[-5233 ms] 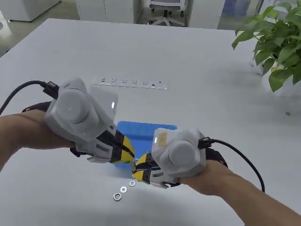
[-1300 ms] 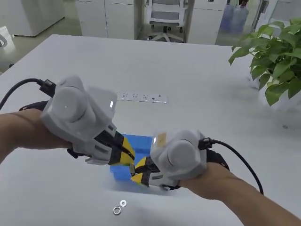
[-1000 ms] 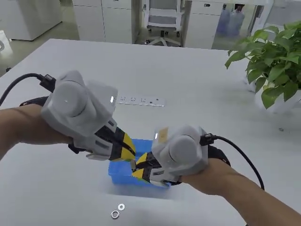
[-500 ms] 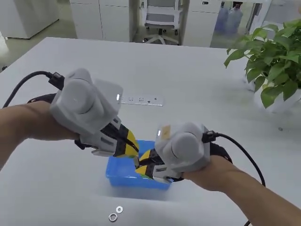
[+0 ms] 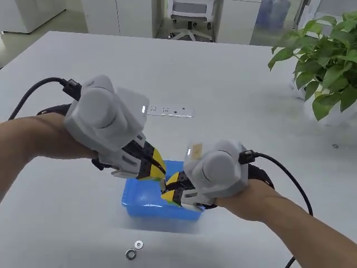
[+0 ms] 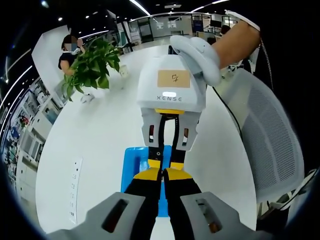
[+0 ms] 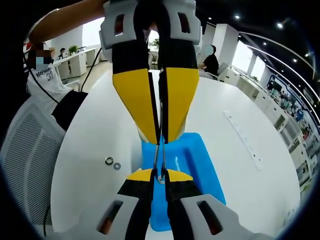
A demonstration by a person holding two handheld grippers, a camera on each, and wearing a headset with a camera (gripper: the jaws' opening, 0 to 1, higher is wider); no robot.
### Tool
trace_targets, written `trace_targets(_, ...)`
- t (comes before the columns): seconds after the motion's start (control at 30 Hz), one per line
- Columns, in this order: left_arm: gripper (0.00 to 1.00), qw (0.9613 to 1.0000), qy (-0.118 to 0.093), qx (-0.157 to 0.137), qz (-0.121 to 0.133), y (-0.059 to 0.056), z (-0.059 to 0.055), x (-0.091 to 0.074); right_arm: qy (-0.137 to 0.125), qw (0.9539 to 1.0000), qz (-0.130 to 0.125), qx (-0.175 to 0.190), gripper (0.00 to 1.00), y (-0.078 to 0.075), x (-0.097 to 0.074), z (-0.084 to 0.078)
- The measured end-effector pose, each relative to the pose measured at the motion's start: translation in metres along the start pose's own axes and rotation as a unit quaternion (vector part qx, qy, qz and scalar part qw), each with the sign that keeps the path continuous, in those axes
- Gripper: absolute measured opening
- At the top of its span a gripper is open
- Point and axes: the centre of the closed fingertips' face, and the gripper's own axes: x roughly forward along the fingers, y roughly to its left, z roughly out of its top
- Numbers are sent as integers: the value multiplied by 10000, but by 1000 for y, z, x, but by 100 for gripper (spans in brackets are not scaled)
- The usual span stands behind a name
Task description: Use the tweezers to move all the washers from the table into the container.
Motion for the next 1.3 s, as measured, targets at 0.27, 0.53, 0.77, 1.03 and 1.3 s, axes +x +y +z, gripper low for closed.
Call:
trace_targets(0.27, 6, 10000, 40, -34, -74, 6, -7, 9, 32, 9999, 73, 97, 10, -5, 9, -8)
trace_targets(0.53, 6, 9998, 94, -103, -141, 9, -16, 15, 60, 9996, 204, 171, 10, -8, 19, -15)
trace_targets(0.77, 6, 9996, 135, -134, -210, 10, -21, 23, 101, 9993, 312, 184, 10, -8, 25, -21)
trace_targets(1.03, 6, 9995, 128, -176, -228, 14, -25, 27, 124, 9990, 376, 222, 10, -11, 30, -24)
trace_targets(1.3, 6, 9995, 136, -191, -206, 16, -29, 28, 136, 9987, 431, 242, 11, -11, 33, -25)
